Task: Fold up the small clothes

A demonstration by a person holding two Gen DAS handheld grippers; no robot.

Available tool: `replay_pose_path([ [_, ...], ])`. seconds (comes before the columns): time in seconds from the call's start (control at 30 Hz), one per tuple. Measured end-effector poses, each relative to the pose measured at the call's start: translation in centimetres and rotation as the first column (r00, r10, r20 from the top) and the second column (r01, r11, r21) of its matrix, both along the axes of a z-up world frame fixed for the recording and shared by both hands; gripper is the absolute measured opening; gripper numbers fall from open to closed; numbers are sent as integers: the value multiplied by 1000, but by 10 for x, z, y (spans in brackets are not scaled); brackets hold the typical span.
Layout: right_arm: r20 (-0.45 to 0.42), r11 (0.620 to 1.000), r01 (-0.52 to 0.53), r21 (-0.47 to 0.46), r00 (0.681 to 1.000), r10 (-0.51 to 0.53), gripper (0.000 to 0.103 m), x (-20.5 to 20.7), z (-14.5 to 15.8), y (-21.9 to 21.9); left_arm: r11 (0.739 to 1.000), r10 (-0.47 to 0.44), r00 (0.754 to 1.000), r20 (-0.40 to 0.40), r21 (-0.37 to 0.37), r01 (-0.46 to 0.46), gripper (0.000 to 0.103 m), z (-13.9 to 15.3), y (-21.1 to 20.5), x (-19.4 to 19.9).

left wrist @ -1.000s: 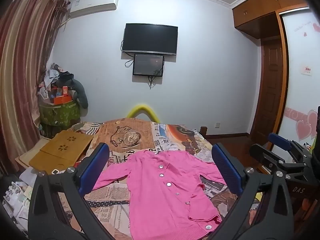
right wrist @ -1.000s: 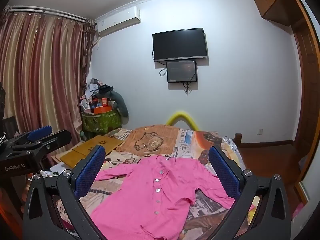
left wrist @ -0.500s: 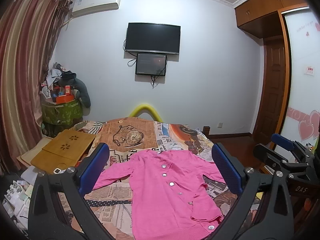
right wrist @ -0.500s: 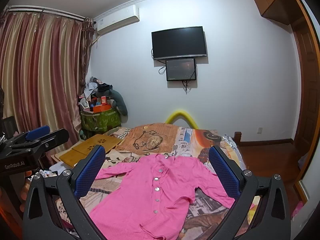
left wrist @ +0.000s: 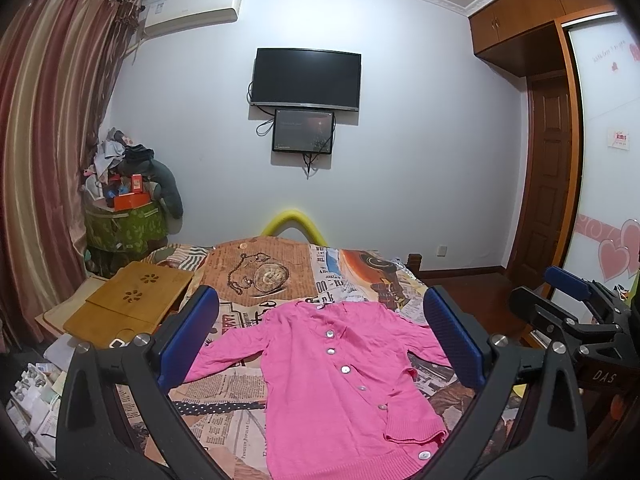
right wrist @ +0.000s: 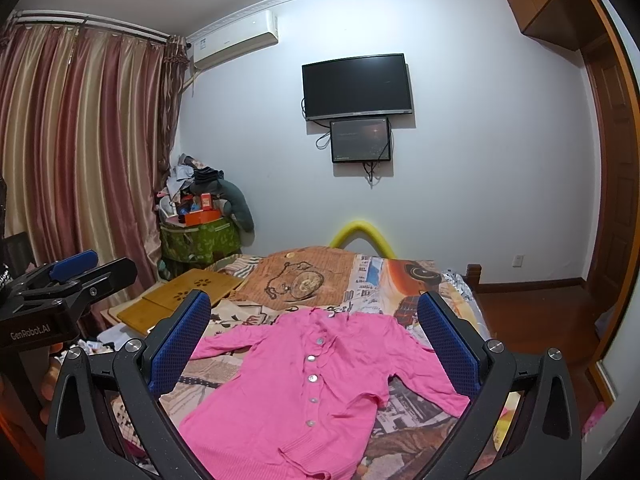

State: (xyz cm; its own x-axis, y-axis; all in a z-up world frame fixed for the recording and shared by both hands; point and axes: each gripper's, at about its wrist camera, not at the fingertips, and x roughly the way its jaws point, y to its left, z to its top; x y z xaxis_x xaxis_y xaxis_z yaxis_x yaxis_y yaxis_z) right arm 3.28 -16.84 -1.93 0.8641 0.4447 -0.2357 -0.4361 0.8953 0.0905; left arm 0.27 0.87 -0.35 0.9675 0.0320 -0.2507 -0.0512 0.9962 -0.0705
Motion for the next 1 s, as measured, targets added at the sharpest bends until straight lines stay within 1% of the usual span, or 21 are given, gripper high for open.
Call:
replay_pose_path([
  [1.0,-1,1000,2,0,1000,-2,103,2,0,-5,1000,5,1000,3,2,-5,103,2,1,-2],
])
